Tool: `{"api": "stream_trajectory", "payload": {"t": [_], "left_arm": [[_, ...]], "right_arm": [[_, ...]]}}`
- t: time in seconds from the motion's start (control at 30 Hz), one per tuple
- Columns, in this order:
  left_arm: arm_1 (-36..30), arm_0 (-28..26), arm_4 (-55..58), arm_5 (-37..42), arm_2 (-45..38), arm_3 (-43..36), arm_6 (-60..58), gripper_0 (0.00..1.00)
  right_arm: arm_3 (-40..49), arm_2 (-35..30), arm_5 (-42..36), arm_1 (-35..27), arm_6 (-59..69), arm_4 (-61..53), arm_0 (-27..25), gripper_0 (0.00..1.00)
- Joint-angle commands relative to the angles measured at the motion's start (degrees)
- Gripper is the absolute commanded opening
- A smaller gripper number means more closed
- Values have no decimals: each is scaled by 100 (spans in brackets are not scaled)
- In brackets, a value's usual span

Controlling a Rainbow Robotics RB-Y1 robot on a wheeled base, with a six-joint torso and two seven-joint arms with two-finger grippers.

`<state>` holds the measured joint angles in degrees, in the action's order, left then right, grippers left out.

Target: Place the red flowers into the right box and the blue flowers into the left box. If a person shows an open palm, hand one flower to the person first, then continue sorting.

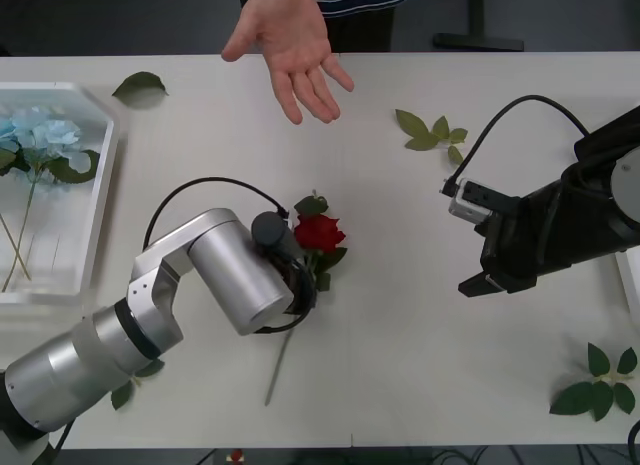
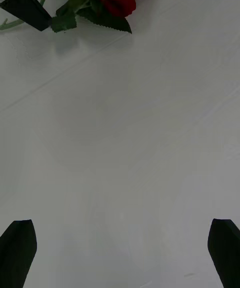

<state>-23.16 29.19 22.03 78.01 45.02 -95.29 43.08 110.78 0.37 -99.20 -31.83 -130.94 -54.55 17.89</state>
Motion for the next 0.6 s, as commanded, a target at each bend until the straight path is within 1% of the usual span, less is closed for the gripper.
{"api": "stream_trajectory", "payload": {"t": [0.03,0.13,0.17,0.2,0.23,0.33,0.37,0.43,0.47,0.6], "left_arm": [[198,280,-76,-41,15,72,-89,100],[224,306,-85,-5,15,98,-63,100],[233,315,-85,-5,24,98,-36,98],[233,324,-85,3,33,98,-28,90],[233,333,-93,3,51,98,-19,70],[233,359,-102,12,103,98,8,32],[233,368,-102,21,103,98,8,22],[233,377,-102,39,95,98,8,6],[233,386,-102,47,103,98,8,0],[233,394,-128,56,112,98,52,0]], "right_arm": [[145,-90,-3,54,-2,-20,48,100],[145,-90,-3,54,-2,-20,48,100],[145,-90,-3,54,-2,-20,48,100],[145,-90,-3,54,-2,-20,48,100],[145,-90,-3,54,-2,-20,48,100],[145,-90,-3,54,-2,-20,48,100],[145,-90,-3,54,-2,-20,48,100],[145,-90,-3,54,-2,-20,48,100],[145,-90,-3,54,-2,-20,48,100],[145,-90,-3,54,-2,-20,48,100]]}}
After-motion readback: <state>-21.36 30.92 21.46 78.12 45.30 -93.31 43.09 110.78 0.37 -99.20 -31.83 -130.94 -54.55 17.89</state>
